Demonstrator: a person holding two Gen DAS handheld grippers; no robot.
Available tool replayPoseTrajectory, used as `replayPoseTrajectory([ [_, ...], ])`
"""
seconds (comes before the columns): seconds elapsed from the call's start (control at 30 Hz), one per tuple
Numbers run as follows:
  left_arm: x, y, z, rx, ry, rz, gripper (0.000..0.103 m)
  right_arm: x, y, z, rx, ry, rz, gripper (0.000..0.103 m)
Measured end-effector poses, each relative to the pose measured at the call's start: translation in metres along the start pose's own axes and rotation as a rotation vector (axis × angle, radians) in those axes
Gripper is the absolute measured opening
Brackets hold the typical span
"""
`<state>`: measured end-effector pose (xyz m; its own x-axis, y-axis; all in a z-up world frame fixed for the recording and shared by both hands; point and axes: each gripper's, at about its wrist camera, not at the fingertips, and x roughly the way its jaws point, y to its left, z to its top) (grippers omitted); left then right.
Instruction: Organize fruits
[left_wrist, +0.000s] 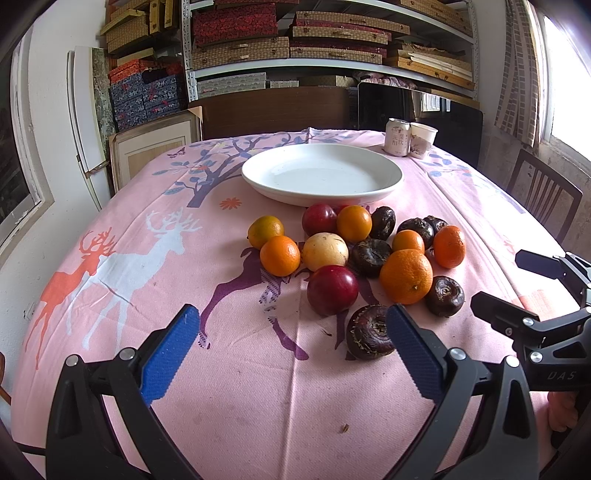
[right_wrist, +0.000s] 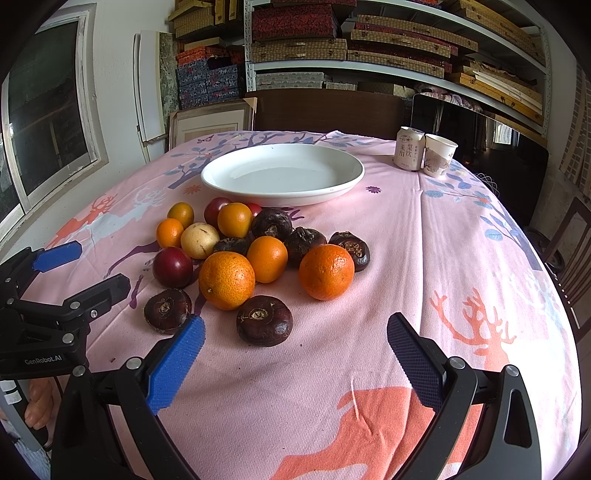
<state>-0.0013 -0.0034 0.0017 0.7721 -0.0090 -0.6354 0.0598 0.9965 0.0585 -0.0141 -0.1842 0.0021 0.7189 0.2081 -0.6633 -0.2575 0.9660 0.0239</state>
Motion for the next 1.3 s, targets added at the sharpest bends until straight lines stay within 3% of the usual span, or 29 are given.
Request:
replayPoseTrajectory([
  [0.97, 0.002, 0.000, 0.001, -0.001, 0.009, -0.001, 0.099, 0.002, 0.000, 0.000, 0.000, 0.004, 0.008, 0.100],
  [1.3, 0.016, -0.012, -0.005, 0.033, 0.104, -0.091, 0.099, 0.012, -0.008, -0.013, 0.012, 0.133, 0.126, 0.100],
])
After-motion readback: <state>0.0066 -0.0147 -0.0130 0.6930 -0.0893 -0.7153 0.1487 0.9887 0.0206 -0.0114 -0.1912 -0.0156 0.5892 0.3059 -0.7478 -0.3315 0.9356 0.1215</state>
